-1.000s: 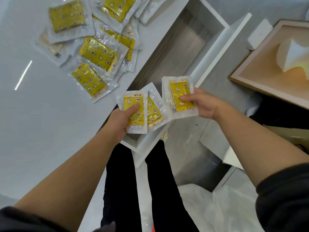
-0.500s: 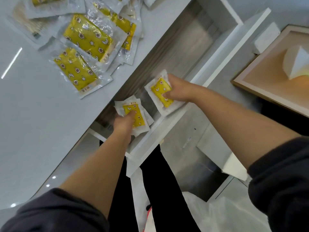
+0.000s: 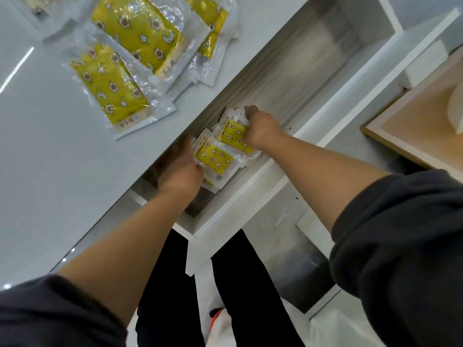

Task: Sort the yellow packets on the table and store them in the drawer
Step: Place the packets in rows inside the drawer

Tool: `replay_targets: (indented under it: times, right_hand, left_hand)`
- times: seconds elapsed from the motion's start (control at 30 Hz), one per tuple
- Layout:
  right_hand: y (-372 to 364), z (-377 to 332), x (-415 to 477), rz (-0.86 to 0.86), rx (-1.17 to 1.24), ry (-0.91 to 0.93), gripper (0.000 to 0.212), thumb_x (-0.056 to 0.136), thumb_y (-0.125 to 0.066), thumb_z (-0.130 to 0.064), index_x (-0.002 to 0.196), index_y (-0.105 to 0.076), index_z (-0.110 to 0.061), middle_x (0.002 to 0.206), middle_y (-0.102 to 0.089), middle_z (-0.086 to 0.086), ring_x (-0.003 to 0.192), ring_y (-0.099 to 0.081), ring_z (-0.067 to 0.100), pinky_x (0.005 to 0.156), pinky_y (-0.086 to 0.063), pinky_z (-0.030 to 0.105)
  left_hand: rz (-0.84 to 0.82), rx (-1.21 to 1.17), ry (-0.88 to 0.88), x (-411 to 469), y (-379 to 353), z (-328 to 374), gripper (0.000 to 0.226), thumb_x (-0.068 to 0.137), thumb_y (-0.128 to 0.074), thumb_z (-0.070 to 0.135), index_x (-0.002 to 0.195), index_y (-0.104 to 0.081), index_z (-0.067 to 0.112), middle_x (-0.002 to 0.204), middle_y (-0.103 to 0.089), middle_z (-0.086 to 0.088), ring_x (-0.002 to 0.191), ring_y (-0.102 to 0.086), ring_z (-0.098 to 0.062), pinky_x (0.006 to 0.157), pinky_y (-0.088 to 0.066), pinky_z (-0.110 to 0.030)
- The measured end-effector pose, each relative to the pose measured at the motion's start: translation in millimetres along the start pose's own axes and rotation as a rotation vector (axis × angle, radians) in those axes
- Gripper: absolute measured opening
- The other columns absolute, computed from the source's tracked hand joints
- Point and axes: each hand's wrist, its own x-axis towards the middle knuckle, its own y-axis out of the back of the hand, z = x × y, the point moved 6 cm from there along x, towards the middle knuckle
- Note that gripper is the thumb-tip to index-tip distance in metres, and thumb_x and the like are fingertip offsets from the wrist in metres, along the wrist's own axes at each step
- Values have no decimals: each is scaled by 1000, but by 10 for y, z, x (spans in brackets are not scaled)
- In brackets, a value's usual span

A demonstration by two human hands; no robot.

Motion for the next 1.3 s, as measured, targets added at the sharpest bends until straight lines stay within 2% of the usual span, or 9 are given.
replay_targets:
  times: [0.17, 0.37, 0.5, 0.67, 0.8, 0.9, 1.0, 1.17, 1.3]
  right_hand:
    - [121, 37, 13, 163, -31, 3, 60, 83, -56, -3, 138, -34, -16, 120, -52, 12, 107, -56, 31, 68, -37, 31]
    - [-54, -71, -44, 53, -209, 27, 64, 85, -55, -6, 144, -35, -20, 130, -52, 9, 117, -54, 29, 72, -40, 30]
    - [-411, -148, -124, -102, -265, 80, 61, 87, -58, -13, 144, -39, -21, 131, -55, 7, 116, -56, 25, 72, -43, 28]
    - [-623, -242, -167, -112, -293, 168, 52, 87, -61, -20, 136, -45, -19, 125, -58, 7, 111, -58, 26, 69, -42, 29]
    - [-543, -216, -144, -63, -299, 167, 38, 87, -60, -15, 124, -52, -11, 118, -60, 10, 106, -60, 29, 69, -40, 28]
    - [-442, -131, -96, -2, -333, 126, 22, 85, -57, -5, 106, -60, -6, 109, -61, 13, 99, -61, 30, 66, -40, 28]
    - [-380, -36, -71, -6, -388, 102, 22, 86, -57, -11, 107, -64, -10, 108, -62, 10, 99, -61, 28, 66, -41, 28]
    - [-55, 112, -18, 43, -357, 40, 20, 86, -59, -16, 105, -66, -19, 107, -65, 4, 99, -61, 26, 68, -39, 30]
    - [267, 251, 8, 162, -327, -63, 25, 83, -56, -9, 102, -67, -21, 98, -63, 2, 105, -59, 27, 85, -38, 34]
  left_hand:
    - [-20, 353, -182, 272, -197, 237, 89, 81, -71, 40, 148, -14, 33, 156, 0, -3, 143, -5, -33, 107, -29, -54]
    - [93, 561, -301, 208, -253, 101, 82, 73, -80, 26, 137, -29, 25, 141, -20, -8, 127, -27, -35, 89, -43, -47]
    - [11, 657, -370, 120, -280, -166, 66, 76, -75, 24, 128, -35, 26, 127, -34, -8, 113, -38, -33, 81, -43, -44]
    - [-78, 470, -178, 84, -258, -447, 65, 82, -67, 35, 135, -28, 34, 135, -39, -1, 125, -38, -28, 93, -44, -48]
    - [-88, 163, 53, 126, -120, -467, 37, 85, -66, 34, 115, -46, 24, 115, -56, -6, 104, -56, -31, 83, -49, -45]
    - [-75, 146, 33, 138, -43, -357, 20, 93, -59, 30, 102, -57, 12, 101, -59, -10, 86, -53, -25, 73, -40, -32]
    - [-32, 126, -68, 163, 32, -258, 18, 97, -55, 24, 91, -54, 6, 87, -52, -9, 78, -45, -20, 68, -31, -29]
    - [39, -201, -134, 116, 134, -273, 21, 96, -54, 21, 81, -45, 9, 79, -46, -7, 69, -41, -17, 55, -28, -28]
    - [7, -476, -96, 58, 159, -330, 7, 99, -48, 21, 93, -46, 18, 90, -52, 0, 79, -47, -12, 79, -37, -30]
